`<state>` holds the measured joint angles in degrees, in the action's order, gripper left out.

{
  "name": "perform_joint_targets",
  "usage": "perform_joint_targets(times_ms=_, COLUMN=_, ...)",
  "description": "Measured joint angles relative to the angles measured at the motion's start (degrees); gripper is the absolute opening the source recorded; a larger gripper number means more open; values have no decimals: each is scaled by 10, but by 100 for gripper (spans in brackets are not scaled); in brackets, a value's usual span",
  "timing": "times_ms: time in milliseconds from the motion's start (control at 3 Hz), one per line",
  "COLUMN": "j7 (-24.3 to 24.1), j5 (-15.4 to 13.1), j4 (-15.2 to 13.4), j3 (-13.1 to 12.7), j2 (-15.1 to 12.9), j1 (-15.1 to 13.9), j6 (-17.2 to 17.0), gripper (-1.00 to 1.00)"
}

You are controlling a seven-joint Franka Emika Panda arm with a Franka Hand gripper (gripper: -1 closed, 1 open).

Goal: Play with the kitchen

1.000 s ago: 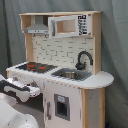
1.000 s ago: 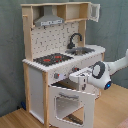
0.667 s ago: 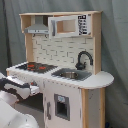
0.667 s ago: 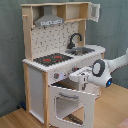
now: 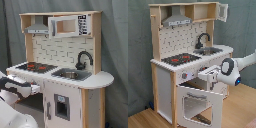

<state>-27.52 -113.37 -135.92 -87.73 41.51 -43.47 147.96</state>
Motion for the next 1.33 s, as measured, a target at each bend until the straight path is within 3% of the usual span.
perform_joint_targets(times_ms=333, j7=-14, j5=-7, j4=-7, j3=10, j2=0, j1=6, j6=0, gripper=-100)
perform_joint_targets(times_ms=1333, j7=-210, j5=-7, j4=-7, j3=10, j2=0, j1=6, j6=0, gripper=-100)
